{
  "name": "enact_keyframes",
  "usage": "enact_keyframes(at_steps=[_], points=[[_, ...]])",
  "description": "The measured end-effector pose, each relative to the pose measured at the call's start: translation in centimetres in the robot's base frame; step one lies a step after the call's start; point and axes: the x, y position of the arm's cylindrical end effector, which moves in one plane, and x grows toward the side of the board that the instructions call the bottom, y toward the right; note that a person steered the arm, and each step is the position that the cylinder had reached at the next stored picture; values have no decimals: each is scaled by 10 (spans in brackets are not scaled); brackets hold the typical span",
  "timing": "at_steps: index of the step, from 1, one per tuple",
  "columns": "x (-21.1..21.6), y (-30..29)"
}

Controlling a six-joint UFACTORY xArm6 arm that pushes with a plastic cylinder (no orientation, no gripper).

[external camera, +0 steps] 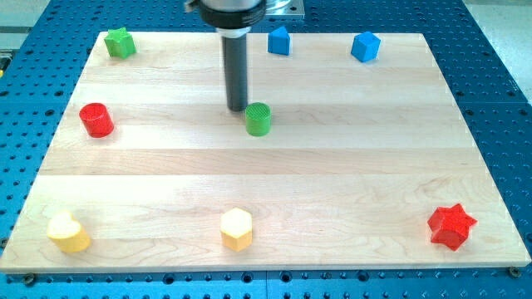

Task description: Move the red circle to the left of the green circle

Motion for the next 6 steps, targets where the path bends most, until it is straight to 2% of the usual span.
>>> enact_keyframes(at_steps=[1, 2, 4, 5, 6], points=[[23, 22], [23, 22], [-36, -136], [-35, -216], [-15, -251]])
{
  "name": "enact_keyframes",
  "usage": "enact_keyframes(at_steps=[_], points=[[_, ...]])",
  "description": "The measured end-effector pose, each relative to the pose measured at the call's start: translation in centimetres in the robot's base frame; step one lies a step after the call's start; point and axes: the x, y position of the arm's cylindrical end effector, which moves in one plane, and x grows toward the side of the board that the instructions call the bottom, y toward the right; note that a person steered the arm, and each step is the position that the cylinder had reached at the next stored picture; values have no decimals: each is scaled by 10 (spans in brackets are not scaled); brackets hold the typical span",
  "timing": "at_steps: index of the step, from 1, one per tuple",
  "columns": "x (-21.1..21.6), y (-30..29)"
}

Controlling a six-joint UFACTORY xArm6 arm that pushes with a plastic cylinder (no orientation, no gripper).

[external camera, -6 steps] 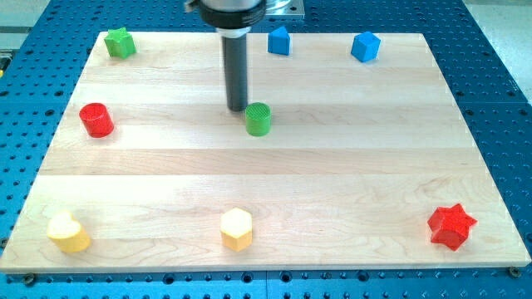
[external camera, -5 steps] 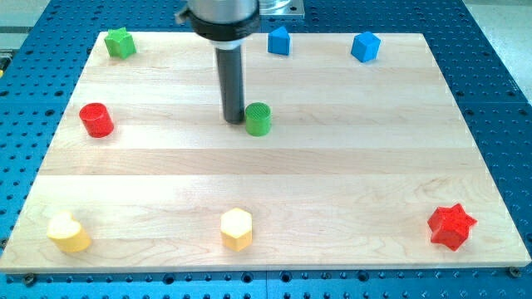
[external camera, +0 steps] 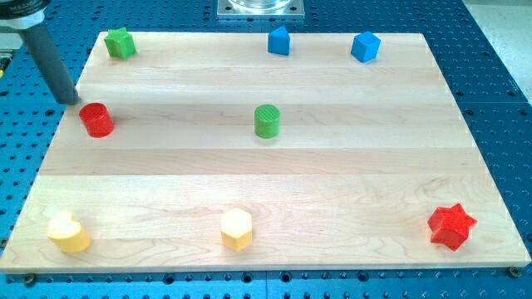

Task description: Move the red circle to the left of the green circle

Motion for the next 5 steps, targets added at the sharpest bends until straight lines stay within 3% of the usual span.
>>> enact_keyframes(at_steps=[1, 2, 3, 4, 5], points=[[41, 43], [49, 110], [49, 138], [64, 87], [97, 123]])
